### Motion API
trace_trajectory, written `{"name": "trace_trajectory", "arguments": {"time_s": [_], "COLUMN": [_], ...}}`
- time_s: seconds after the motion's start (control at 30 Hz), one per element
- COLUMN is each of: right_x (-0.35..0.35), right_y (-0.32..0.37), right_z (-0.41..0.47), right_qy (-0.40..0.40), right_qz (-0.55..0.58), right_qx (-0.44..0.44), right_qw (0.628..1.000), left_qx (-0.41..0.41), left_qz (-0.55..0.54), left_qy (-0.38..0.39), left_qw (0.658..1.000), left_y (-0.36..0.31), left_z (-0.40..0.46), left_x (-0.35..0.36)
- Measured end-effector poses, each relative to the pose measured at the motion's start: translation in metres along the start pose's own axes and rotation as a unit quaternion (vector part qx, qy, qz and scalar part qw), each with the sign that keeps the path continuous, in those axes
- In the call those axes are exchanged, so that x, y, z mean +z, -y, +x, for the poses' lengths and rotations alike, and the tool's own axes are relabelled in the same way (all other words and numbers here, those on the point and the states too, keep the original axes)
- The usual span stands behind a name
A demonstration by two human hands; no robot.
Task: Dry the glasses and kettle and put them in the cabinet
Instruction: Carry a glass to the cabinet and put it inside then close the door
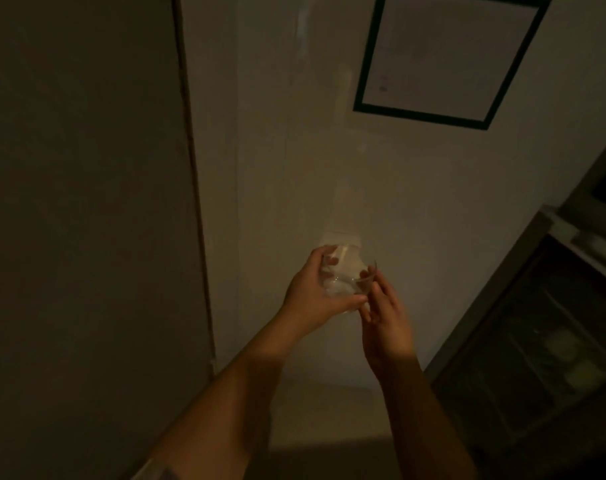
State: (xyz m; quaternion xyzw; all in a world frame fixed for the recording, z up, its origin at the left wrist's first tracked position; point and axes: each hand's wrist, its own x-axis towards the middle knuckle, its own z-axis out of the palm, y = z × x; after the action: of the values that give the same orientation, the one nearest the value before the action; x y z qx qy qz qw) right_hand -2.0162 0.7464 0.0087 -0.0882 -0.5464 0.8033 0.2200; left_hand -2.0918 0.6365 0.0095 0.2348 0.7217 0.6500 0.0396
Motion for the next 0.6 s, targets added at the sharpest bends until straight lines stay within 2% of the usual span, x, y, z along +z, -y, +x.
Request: {"name": "trace_trajectory", "arguments": {"time_s": [0.3,0.6], "right_x": [-0.033,-0.075], "right_y": [0.027,0.032], "right_z": [0.028,0.043], "right_qy": [-0.082,-0.186], "right_qz": [0.0,-0.002], "right_qx": [-0.033,-0.075], "right_qw": [0.996,0.98], "left_qx": [0.042,0.065], "left_qz": [-0.02,-0.044], "left_qy": [0.062,0.174], "left_qw": [0.997,0.982], "left_y": [-0.002,0.002], "left_z": [0.05,0.087], "left_x": [0.05,0.103]}}
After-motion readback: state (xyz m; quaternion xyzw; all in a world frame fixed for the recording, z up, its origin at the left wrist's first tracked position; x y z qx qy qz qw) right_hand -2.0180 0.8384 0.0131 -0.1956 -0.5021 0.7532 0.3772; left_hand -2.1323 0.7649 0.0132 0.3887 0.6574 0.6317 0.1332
